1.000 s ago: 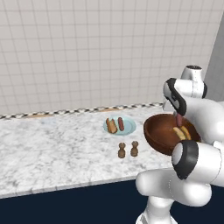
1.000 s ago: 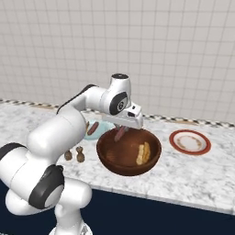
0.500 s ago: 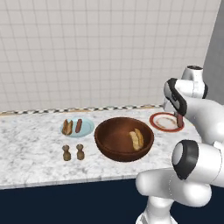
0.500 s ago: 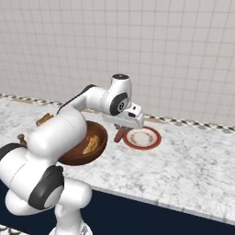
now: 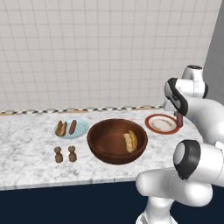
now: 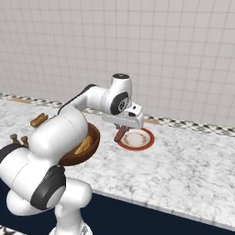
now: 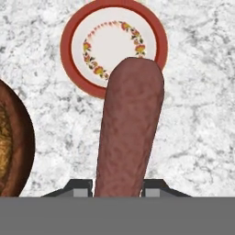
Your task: Place one bun and one sausage from the bowl on each plate.
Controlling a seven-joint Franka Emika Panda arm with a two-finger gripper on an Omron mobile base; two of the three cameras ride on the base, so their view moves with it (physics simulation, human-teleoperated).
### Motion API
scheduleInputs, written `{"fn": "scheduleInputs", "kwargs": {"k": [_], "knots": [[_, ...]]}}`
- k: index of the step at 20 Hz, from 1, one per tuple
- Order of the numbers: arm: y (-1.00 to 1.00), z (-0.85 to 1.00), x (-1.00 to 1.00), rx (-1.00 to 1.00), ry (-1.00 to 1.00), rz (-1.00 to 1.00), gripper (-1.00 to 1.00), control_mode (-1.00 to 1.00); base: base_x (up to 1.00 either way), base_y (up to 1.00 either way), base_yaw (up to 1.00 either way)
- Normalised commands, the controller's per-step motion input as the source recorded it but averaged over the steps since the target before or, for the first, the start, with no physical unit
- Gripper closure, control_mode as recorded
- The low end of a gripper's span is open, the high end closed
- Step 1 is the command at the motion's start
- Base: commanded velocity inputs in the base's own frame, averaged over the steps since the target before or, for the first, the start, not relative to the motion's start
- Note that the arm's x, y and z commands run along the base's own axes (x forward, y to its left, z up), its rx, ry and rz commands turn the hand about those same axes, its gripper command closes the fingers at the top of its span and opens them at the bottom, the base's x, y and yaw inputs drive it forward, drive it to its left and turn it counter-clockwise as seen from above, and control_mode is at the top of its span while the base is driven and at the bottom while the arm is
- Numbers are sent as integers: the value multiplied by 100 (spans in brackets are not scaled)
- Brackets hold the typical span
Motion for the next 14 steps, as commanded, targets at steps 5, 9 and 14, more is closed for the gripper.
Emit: {"fn": "scheduleInputs", "kwargs": {"k": [5, 9, 14], "knots": [[0, 0, 0, 0, 0, 0, 100, 100, 52, -23, 10], [0, 0, 0, 0, 0, 0, 100, 100, 67, -23, 11], [-20, -2, 60, 0, 1, 8, 100, -100, 11, -5, 2]]}}
